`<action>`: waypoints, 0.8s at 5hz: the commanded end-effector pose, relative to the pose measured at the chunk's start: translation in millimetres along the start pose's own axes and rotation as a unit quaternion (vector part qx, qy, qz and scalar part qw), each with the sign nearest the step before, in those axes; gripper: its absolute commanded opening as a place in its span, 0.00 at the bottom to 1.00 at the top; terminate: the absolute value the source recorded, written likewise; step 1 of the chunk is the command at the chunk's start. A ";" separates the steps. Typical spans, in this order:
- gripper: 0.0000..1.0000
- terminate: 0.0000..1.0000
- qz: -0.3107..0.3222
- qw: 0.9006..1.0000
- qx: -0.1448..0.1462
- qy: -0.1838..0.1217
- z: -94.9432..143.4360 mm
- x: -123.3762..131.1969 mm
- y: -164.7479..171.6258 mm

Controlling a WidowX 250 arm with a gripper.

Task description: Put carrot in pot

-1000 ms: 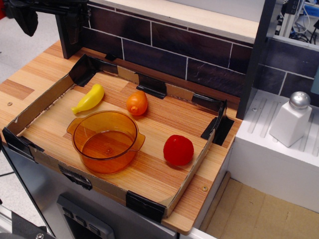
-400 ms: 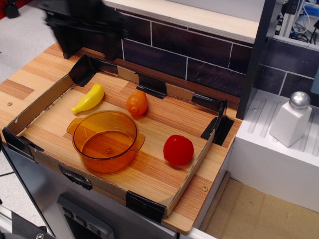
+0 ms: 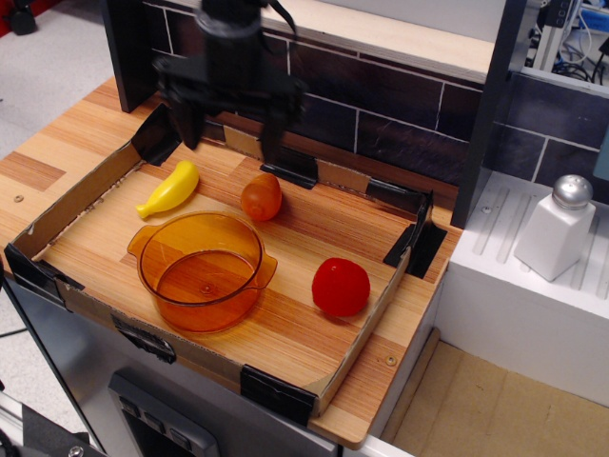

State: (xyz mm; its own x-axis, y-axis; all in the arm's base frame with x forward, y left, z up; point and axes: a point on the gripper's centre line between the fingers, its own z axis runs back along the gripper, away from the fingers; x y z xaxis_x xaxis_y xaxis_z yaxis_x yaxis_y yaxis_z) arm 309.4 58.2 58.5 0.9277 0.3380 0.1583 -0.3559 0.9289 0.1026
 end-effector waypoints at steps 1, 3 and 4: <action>1.00 0.00 -0.007 1.000 0.000 -0.009 -19.3 -0.1 -12.8; 1.00 0.00 0.003 1.000 0.006 -0.009 -33.0 -1.0 -14.9; 1.00 0.00 0.003 1.000 0.018 -0.011 -41.6 -1.6 -14.1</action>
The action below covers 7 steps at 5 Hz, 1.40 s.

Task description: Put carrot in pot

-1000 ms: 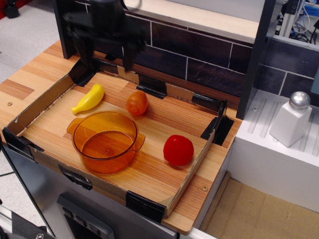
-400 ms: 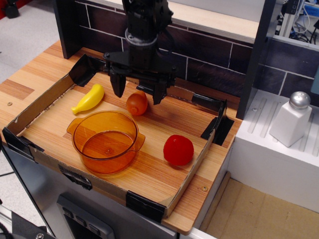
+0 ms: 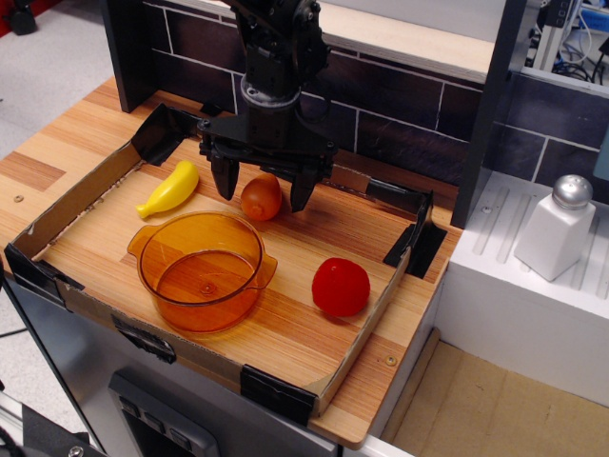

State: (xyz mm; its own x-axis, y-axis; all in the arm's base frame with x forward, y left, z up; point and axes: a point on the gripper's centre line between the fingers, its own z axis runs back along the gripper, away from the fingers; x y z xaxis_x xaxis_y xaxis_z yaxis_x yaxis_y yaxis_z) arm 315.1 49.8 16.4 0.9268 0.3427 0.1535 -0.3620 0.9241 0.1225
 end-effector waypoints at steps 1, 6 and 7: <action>1.00 0.00 0.002 1.000 0.013 -0.018 -4.9 1.4 1.0; 0.00 0.00 -0.036 0.997 -0.042 -0.044 64.6 -38.2 16.5; 0.00 0.00 -0.089 0.994 -0.038 -0.042 51.0 -69.7 28.0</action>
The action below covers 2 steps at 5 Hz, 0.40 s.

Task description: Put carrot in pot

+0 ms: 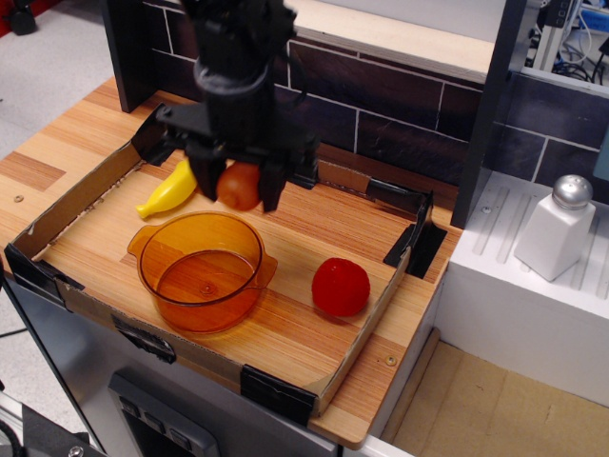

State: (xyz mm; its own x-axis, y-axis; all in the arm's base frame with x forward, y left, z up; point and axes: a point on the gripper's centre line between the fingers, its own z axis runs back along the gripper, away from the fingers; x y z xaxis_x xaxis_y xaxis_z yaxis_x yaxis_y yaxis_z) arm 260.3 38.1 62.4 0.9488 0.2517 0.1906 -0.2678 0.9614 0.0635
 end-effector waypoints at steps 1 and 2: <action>0.00 0.00 -0.074 0.997 -0.008 -0.031 0.9 -39.5 18.6; 1.00 0.00 -0.074 0.997 -0.008 -0.030 5.2 -38.6 21.9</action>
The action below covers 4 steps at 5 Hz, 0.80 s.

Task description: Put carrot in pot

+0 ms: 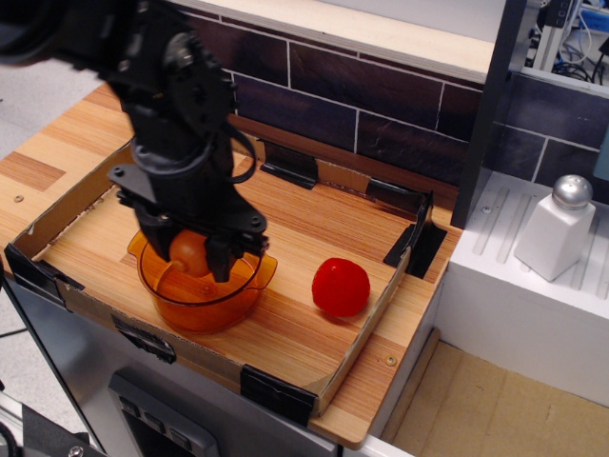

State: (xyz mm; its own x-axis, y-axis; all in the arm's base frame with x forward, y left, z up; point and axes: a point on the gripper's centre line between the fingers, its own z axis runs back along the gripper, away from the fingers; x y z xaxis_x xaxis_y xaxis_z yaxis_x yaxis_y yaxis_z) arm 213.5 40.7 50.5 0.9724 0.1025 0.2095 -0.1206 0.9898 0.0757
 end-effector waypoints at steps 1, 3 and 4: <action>1.00 0.00 0.026 1.000 -0.004 -0.016 18.9 16.7 11.6; 1.00 0.00 0.064 0.997 -0.033 -0.040 71.6 39.1 10.7; 1.00 0.00 0.087 0.994 -0.047 -0.045 111.5 56.0 10.3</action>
State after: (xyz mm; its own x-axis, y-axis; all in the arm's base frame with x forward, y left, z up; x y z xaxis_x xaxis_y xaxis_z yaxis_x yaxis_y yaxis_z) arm 243.3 39.6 158.4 0.9290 0.2662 0.2570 -0.2607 0.9638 -0.0559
